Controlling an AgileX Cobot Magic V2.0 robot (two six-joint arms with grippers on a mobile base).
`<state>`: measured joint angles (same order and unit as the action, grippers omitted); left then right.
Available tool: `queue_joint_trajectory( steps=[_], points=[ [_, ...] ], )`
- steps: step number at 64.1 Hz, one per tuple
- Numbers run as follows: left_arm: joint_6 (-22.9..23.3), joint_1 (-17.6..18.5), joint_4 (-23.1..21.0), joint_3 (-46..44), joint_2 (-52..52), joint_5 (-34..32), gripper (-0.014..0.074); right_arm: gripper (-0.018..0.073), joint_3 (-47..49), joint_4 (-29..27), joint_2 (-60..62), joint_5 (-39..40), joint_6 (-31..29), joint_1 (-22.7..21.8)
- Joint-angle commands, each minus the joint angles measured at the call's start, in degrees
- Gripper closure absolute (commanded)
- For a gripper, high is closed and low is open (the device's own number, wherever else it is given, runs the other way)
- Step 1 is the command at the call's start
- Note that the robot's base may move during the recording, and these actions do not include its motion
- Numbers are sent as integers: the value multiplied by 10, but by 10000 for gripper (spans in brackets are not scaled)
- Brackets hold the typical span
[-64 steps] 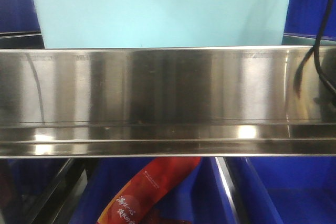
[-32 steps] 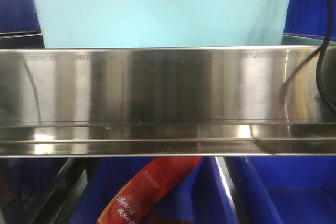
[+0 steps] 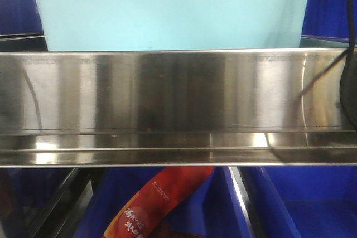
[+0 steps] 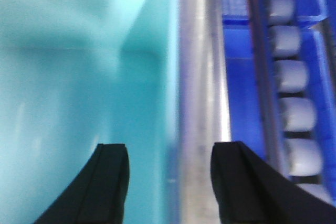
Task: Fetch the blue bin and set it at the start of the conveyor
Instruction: 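Close both grippers on the light-blue bin's opposite side walls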
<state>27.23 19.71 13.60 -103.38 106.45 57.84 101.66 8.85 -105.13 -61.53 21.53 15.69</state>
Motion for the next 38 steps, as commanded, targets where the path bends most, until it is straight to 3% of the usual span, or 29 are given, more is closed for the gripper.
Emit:
queue_joint_trajectory(
  steps=[1, 38],
  points=[
    [-1, -5, -2, -1, 5, -3, 354, 305, 6, -4, -3, 7, -4, -2],
    [-1, -6, -4, 0, 8, -7, 354, 305, 6, -4, -4, 3, -4, -2]
  ],
)
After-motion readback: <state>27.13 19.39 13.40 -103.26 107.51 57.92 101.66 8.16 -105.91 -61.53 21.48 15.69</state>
